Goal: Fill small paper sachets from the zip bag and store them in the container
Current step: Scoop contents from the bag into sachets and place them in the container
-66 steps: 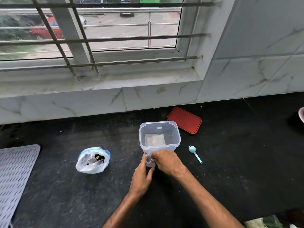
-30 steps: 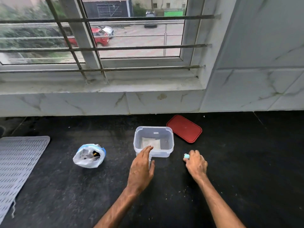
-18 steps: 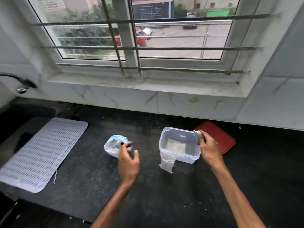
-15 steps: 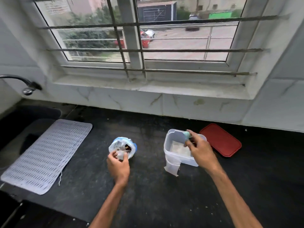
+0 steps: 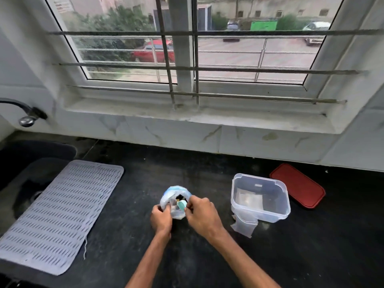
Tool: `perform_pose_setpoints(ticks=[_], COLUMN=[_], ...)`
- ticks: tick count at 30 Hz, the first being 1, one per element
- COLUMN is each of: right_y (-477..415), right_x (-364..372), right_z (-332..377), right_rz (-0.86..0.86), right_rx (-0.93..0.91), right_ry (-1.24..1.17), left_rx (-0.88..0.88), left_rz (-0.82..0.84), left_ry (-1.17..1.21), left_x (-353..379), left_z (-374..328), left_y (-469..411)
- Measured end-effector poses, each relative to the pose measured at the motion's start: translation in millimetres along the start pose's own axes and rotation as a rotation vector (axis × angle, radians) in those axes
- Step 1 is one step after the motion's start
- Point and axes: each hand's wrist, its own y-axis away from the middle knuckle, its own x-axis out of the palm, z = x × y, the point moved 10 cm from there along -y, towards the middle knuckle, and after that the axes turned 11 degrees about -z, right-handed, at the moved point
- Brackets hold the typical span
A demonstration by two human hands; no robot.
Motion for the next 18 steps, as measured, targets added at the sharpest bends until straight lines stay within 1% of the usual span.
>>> perform_pose_setpoints(ticks=[5,9,11,14,15,18], right_y=[-10,-15,-16,-14,-14,-16], right_x=[43,55,59,66,67,66], right_z=[6,7,4,4,4,-1], right_rz=[0.082,0.089,0.111,0.155,0.165,0.179], right_rx=[0.069,0.057,0.044,0.04,0.046,0.077], right_ry=[0.149,0.265,0.319,0.366,0.372,0.368], left_rx=[0.084,0.063,0.019,-0.056,-0.111,-0.274], left_rz=[0.223,0.331,0.326,0.266,0.276,0.392], left_ry=[0.035,0.09,0.119,0.107,0.105,0.134], left_x=[4,-4,-7,-10,-8,6], left_z=[6,6,5,13,15,20], left_y=[-4,-7,-10,-18,-13,9])
